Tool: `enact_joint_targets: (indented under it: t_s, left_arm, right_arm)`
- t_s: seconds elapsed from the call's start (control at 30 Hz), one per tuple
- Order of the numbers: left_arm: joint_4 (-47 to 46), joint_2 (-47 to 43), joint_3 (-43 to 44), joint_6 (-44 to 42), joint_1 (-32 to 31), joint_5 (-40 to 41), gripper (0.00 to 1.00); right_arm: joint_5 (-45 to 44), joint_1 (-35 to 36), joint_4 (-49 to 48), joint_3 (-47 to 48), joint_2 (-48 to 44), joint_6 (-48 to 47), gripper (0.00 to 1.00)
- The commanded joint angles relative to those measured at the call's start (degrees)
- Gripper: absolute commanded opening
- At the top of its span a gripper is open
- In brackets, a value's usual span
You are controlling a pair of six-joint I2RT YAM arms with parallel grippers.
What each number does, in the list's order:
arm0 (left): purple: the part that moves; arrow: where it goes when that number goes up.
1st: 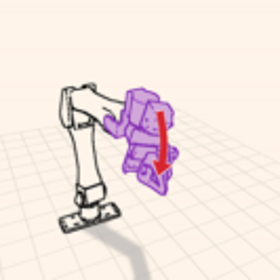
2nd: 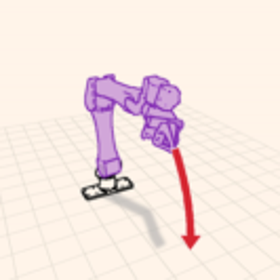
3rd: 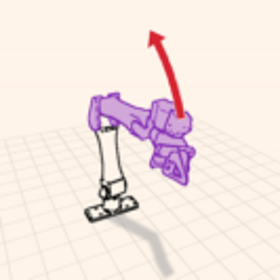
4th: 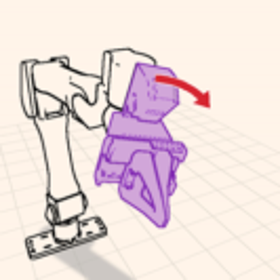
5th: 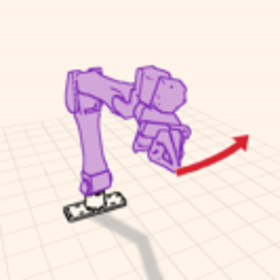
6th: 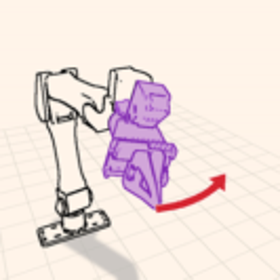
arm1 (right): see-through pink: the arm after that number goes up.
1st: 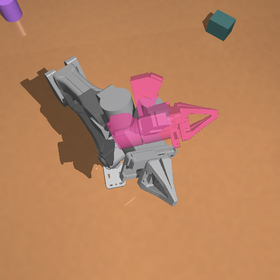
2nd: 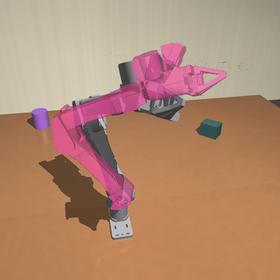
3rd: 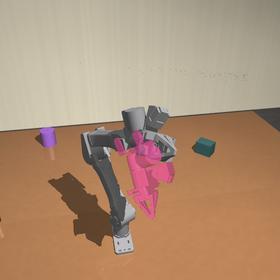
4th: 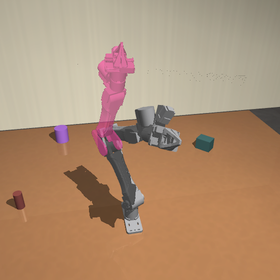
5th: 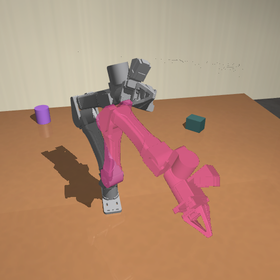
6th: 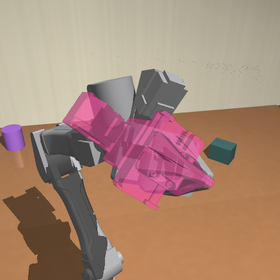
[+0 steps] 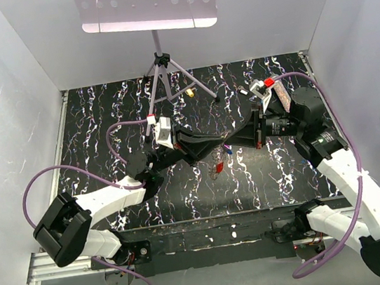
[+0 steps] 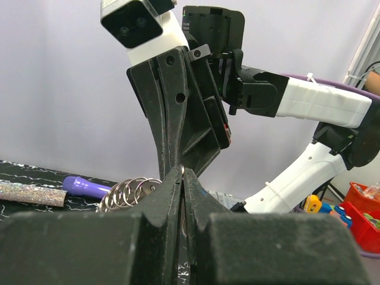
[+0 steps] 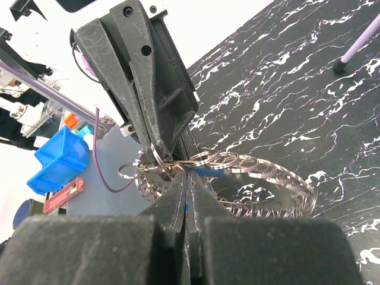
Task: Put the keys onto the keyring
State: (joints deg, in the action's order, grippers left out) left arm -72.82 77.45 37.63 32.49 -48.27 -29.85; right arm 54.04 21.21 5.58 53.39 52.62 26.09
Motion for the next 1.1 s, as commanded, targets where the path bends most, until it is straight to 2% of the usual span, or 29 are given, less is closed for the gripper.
enact_joint_targets:
  t_s: [0.0,0.47,0.8,1.07]
  left_arm:
    - [-15.5,-2.0,3.0,2.3,-0.2,-2.5,0.00]
    - [-15.3,-3.1,1.3,2.2,-0.2,-4.4,0.00]
    - [-9.4,-5.8,-0.2,-2.6,-0.2,-4.9,0.00]
    - [-6.9,-6.7,-0.4,-2.9,-0.2,-6.9,0.00]
  right_arm:
    - [-1.6,-0.5,0.1,0.8,-0.9,0.7,0.01]
    - [0.1,-0.6,-0.7,2.2,-2.0,2.1,0.01]
    - [2.5,-0.9,0.0,2.5,-2.6,1.3,0.01]
    - [3.0,-0.9,-1.3,2.2,-2.8,1.9,0.01]
